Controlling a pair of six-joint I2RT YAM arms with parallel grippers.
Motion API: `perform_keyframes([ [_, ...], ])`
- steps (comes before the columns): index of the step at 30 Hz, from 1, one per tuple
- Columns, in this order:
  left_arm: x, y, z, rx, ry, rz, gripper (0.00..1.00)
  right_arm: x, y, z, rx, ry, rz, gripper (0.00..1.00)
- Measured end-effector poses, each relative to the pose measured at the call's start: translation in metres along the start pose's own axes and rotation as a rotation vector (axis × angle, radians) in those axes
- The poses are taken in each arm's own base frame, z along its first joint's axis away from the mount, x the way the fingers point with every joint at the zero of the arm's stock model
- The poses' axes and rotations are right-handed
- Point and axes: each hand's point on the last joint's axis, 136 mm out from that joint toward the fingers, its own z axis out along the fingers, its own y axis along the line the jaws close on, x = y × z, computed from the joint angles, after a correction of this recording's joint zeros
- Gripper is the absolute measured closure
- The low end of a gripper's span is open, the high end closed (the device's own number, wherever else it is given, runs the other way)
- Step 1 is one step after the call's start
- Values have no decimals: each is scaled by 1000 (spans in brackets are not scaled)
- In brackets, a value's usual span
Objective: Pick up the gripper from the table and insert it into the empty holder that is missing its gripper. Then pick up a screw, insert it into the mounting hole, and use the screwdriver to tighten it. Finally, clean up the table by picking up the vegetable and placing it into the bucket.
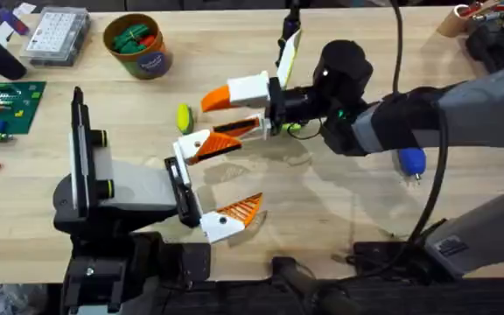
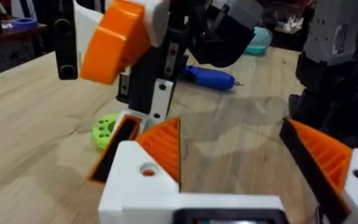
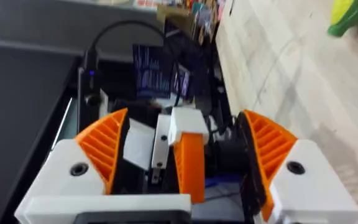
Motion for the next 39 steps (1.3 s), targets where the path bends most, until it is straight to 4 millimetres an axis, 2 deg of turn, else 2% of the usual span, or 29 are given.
perform_keyframes([
  [9, 0, 0, 0, 0, 0, 0, 15, -37, 0, -21, 20, -157, -126, 5],
  [15, 0, 0, 0, 0, 0, 0, 15, -79, 12, -36, 50, -288, -287, 5],
  [19, 0, 0, 0, 0, 0, 0, 15, -107, 9, -44, 149, -364, -336, 5],
  [24, 0, 0, 0, 0, 0, 0, 15, -129, 9, -67, 348, -404, -381, 5],
  [26, 0, 0, 0, 0, 0, -1, 15, -131, 20, -78, 414, -401, -415, 5],
  [29, 0, 0, 0, 1, 0, -1, 15, -126, 48, -94, 499, -391, -484, 5],
  [34, 0, -1, 0, 3, 0, -3, 15, -97, 93, -118, 641, -379, -592, 5],
  [36, 0, -1, 0, 4, 0, -4, 15, -82, 100, -129, 705, -376, -608, 5],
  [39, 0, -1, 0, 5, 0, -4, 15, -56, 99, -148, 816, -366, -582, 5],
])
